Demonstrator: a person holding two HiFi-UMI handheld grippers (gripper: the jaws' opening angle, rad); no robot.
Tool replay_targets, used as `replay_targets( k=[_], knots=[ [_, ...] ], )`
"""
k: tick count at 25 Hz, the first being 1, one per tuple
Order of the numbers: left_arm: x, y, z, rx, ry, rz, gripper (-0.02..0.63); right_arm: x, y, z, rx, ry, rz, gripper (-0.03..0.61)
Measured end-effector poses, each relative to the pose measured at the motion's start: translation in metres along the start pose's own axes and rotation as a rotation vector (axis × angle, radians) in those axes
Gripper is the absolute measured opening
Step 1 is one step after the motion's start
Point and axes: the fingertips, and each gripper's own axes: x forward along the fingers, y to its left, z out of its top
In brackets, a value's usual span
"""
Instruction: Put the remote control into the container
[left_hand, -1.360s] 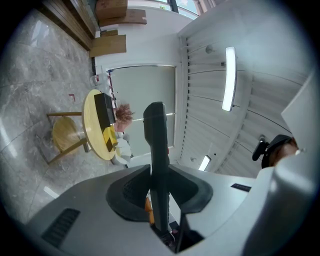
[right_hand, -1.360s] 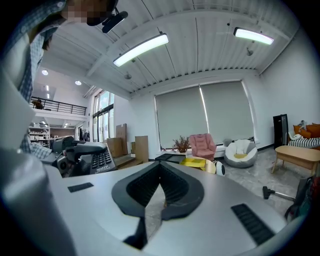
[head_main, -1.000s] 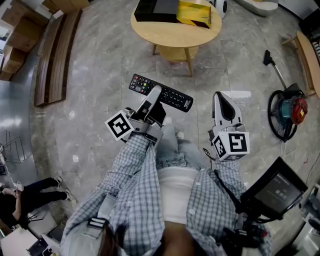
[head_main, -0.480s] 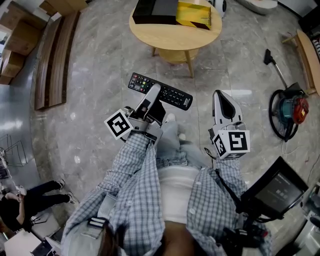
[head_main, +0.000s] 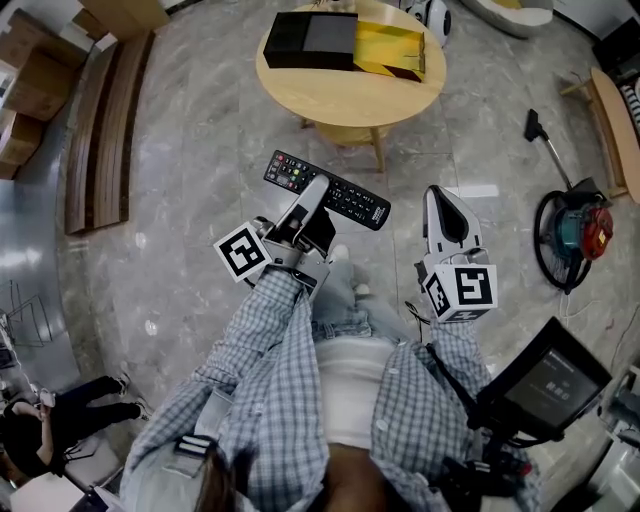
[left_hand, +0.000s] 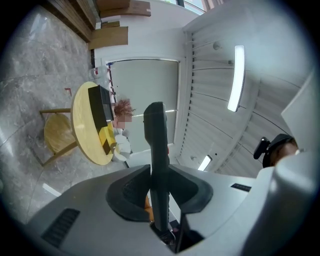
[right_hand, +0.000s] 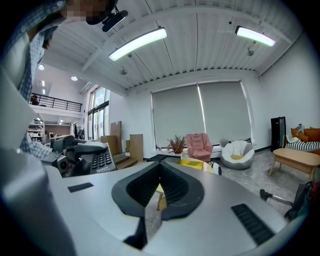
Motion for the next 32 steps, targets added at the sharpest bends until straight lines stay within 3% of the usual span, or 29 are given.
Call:
replay_targets(
  k=[32],
  knots=[
    [0.044, 0.038, 0.098, 0.002, 0.043, -0.033, 0.104, 0.104, 0.01, 0.009, -0.009, 0.024, -0.033, 0.006]
  ],
)
